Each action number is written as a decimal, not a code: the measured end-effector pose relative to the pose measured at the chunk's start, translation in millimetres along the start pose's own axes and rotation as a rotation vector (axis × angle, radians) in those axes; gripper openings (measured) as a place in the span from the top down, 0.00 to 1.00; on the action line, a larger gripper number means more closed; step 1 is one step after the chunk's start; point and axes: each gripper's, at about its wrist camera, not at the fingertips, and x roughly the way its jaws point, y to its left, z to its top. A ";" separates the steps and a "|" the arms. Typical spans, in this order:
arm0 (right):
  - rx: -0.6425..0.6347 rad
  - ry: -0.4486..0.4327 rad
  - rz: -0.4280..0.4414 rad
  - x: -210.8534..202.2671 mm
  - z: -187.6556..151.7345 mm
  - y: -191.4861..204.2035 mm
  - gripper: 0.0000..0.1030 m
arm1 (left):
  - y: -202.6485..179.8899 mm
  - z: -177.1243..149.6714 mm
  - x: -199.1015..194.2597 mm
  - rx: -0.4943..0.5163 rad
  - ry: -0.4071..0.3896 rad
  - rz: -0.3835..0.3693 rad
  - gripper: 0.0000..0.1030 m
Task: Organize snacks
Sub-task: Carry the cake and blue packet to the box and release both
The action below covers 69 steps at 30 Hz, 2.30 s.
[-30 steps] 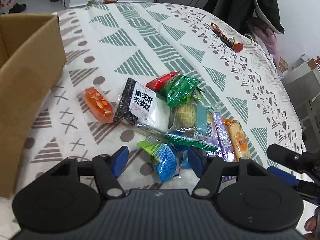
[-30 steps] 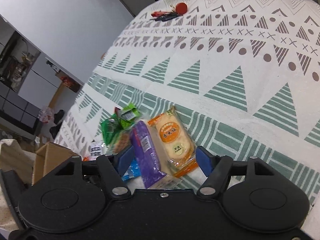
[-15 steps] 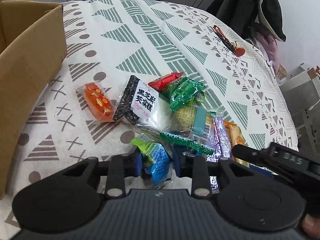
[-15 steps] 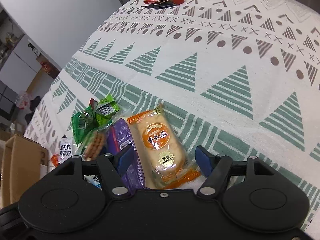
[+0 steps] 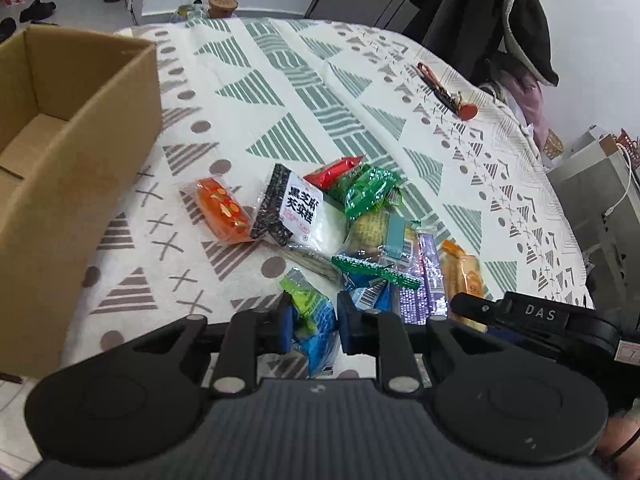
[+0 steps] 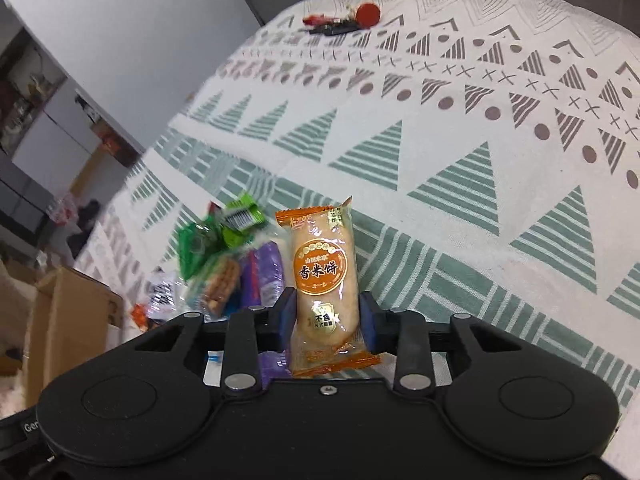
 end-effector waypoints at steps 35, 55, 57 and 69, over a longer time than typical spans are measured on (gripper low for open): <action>-0.138 -0.047 0.409 -24.4 -23.8 140.6 0.69 | 78.1 48.2 -143.6 -0.096 -0.268 0.105 0.80; -0.252 0.018 0.453 -3.4 -56.7 219.8 0.68 | 171.5 71.1 -172.9 -0.243 -0.287 0.121 0.80; -0.257 0.028 0.455 -0.7 -58.6 224.8 0.68 | 177.2 71.2 -170.9 -0.252 -0.278 0.114 0.80; -0.242 0.051 0.415 0.1 -58.8 226.1 0.54 | 190.7 76.4 -153.7 -0.260 -0.228 0.079 0.80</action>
